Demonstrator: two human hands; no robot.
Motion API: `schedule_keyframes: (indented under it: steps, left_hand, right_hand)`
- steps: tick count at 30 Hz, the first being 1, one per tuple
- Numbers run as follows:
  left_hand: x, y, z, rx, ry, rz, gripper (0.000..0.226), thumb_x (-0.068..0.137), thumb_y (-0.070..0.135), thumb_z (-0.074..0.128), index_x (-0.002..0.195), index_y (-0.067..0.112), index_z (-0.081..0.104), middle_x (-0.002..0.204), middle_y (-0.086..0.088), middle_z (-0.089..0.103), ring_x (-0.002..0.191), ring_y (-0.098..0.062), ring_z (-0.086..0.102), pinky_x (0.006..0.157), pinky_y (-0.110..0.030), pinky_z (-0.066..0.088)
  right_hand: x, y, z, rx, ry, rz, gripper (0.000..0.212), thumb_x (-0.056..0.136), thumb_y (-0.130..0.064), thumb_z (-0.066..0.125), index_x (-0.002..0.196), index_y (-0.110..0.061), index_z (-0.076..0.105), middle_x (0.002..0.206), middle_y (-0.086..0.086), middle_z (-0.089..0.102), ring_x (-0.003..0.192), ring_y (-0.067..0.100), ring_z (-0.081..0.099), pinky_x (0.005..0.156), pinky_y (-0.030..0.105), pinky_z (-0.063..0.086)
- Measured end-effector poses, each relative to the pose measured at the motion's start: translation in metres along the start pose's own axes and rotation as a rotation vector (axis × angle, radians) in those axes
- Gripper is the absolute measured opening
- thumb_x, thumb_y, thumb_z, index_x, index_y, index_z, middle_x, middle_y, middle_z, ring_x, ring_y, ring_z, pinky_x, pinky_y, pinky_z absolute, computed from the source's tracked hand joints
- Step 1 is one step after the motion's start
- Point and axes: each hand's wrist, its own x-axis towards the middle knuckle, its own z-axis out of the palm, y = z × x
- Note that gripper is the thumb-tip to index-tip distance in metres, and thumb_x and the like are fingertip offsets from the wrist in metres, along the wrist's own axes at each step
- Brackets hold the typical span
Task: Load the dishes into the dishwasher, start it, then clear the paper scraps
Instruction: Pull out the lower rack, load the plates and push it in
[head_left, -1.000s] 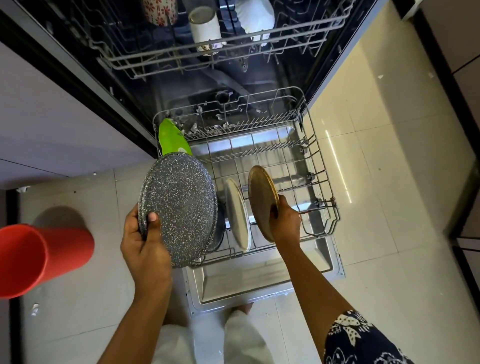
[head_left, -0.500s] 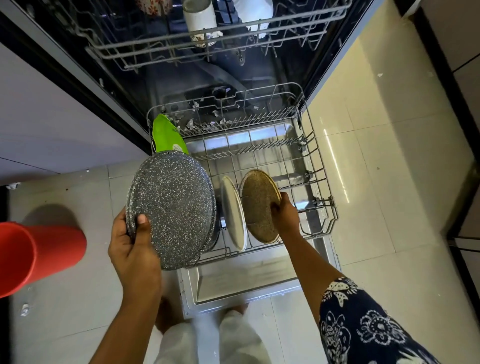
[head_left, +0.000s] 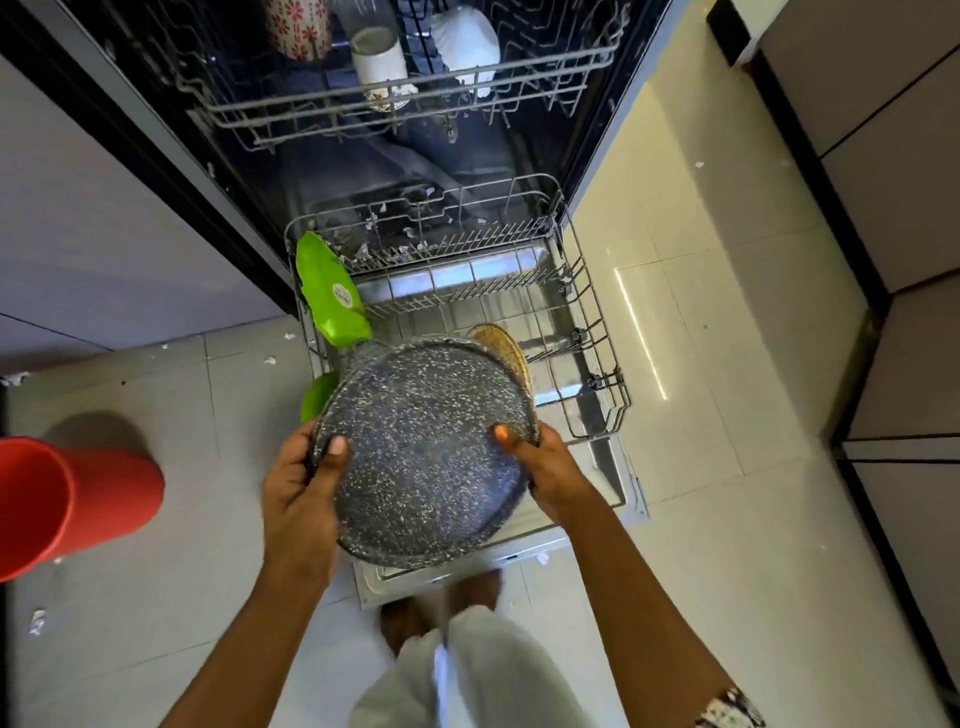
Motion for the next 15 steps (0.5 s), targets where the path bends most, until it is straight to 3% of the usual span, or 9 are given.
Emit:
schedule_keyframes:
  steps: [2,4,8,12,15]
  left_hand:
    - [-0.005,-0.012,0.008,0.062,-0.031,-0.041,0.051,0.082,0.043,0.067,0.123,0.015,0.057,0.114,0.003,0.067,0.109,-0.018,0.06,0.097,-0.036,0.049]
    - [-0.007,-0.028,0.02,0.17,-0.056,-0.076,0.057,0.083,0.046,0.061,0.132,0.018,0.051,0.127,-0.006,0.06,0.119,-0.025,0.056,0.104,-0.043,0.044]
    - [-0.023,-0.071,0.059,0.493,-0.101,0.006,0.049,0.089,0.038,0.059,0.134,0.031,0.041,0.137,-0.003,0.045,0.118,-0.011,0.05,0.096,-0.018,0.044]
    - [-0.048,-0.133,0.095,0.764,-0.212,0.046,0.05,0.09,0.043,0.044,0.138,0.028,0.04,0.139,0.002,0.043,0.129,-0.017,0.042,0.104,-0.033,0.04]
    - [-0.059,-0.184,0.113,0.919,-0.208,-0.012,0.054,0.093,0.025,0.055,0.143,0.018,0.038,0.147,-0.006,0.04,0.136,-0.023,0.037,0.109,-0.028,0.03]
  right_hand:
    - [-0.015,0.0,-0.012,0.105,0.061,0.006,0.095,0.028,-0.047,0.094,0.108,-0.009,0.06,0.093,0.004,0.074,0.086,0.021,0.07,0.073,0.032,0.057]
    - [-0.027,-0.004,-0.031,0.154,0.14,-0.028,0.092,0.027,-0.046,0.093,0.106,-0.01,0.062,0.094,0.006,0.074,0.087,0.023,0.07,0.071,0.034,0.058]
    - [-0.043,-0.016,-0.079,0.165,0.382,-0.185,0.083,0.047,-0.049,0.086,0.116,-0.011,0.061,0.107,0.007,0.071,0.098,0.028,0.067,0.079,0.041,0.057]
    - [-0.037,-0.033,-0.131,0.134,0.595,-0.324,0.048,0.064,-0.044,0.075,0.104,-0.021,0.063,0.103,0.0,0.068,0.094,0.02,0.066,0.072,0.03,0.057]
    - [-0.017,-0.039,-0.159,-0.057,0.671,-0.334,0.026,0.086,-0.028,0.064,0.109,-0.019,0.06,0.108,0.003,0.065,0.1,0.019,0.061,0.085,0.037,0.053]
